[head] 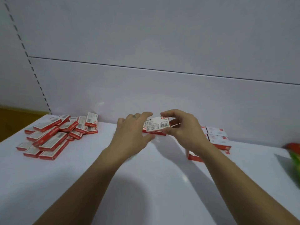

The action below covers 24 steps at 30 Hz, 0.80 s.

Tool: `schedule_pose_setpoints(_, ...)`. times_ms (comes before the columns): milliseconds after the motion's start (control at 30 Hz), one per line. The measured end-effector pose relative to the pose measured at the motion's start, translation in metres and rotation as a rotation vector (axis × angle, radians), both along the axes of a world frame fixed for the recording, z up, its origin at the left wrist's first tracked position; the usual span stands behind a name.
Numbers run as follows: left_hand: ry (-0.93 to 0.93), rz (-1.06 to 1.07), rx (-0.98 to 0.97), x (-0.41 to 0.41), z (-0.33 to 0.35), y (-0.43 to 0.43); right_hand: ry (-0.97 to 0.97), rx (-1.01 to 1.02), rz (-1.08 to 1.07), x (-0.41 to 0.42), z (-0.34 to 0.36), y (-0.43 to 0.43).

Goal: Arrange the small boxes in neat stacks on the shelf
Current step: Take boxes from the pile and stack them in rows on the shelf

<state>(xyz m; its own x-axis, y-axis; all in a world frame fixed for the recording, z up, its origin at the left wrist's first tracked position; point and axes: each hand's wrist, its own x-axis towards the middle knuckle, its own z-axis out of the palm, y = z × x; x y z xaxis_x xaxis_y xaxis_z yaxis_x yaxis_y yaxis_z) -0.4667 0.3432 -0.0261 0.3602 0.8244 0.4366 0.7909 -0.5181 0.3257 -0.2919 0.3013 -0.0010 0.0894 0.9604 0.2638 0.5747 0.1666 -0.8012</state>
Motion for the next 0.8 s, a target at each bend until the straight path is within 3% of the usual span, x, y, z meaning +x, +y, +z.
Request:
schedule_pose_setpoints(100, -0.074, -0.043, 0.015, 0.020, -0.006, -0.009, 0.015, 0.013, -0.029, 0.018, -0.004, -0.015)
schedule_pose_setpoints(300, -0.396, -0.135, -0.039, 0.035, -0.028, -0.026, 0.073, 0.026, -0.068, 0.030, -0.018, -0.029)
schedule_pose_setpoints(500, -0.490, -0.134, -0.107, 0.020, -0.042, -0.035, 0.138, -0.024, -0.040, 0.017, -0.026, -0.028)
schedule_pose_setpoints(800, -0.647, -0.149, -0.122, 0.017, -0.044, -0.036, 0.032, 0.023, -0.082, 0.002, -0.028, -0.021)
